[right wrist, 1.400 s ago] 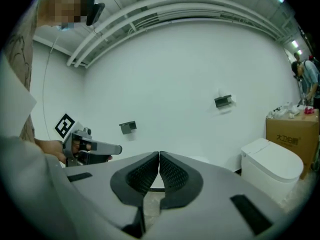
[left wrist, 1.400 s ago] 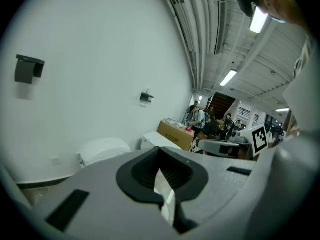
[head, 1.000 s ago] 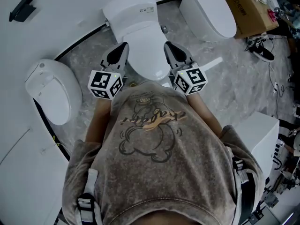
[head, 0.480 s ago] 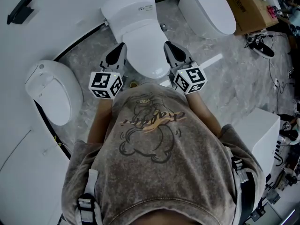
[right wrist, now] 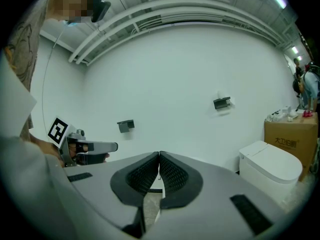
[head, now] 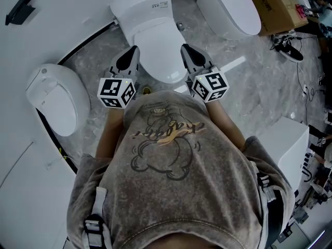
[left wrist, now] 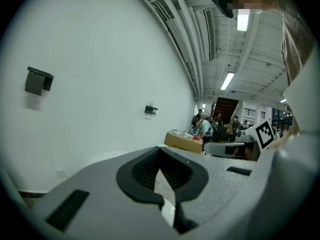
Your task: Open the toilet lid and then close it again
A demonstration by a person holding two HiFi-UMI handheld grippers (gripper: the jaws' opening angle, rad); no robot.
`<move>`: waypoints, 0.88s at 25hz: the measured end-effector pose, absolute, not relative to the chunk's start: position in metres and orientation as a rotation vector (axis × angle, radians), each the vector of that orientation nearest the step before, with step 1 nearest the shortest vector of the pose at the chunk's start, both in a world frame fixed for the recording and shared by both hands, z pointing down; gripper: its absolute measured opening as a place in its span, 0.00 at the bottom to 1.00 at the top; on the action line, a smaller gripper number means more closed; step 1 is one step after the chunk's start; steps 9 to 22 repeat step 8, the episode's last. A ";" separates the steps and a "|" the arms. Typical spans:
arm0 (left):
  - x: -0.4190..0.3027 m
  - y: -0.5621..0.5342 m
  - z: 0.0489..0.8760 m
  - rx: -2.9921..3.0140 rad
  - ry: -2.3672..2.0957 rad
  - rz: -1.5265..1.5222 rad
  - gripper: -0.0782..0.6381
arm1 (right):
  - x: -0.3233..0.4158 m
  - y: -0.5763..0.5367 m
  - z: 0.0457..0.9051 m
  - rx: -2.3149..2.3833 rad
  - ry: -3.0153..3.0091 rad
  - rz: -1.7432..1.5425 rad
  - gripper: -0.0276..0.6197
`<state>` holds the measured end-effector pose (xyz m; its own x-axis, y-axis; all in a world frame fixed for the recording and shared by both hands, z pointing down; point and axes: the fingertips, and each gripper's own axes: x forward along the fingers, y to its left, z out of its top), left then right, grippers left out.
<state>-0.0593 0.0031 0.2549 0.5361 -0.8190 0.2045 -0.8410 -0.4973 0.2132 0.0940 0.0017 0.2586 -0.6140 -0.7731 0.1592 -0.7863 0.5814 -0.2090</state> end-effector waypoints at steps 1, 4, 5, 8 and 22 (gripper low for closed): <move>-0.060 0.004 0.255 2.487 -1.387 0.110 0.12 | 0.094 0.002 0.259 1.353 -2.746 0.405 0.09; -0.062 0.005 0.257 2.478 -1.394 0.110 0.12 | 0.093 0.003 0.262 1.347 -2.745 0.412 0.09; -0.062 0.005 0.257 2.477 -1.396 0.111 0.12 | 0.093 0.003 0.262 1.345 -2.745 0.412 0.09; -0.064 0.005 0.257 2.476 -1.402 0.113 0.12 | 0.091 0.002 0.263 1.338 -2.747 0.412 0.09; -0.064 0.005 0.257 2.476 -1.402 0.113 0.12 | 0.091 0.002 0.263 1.338 -2.747 0.412 0.09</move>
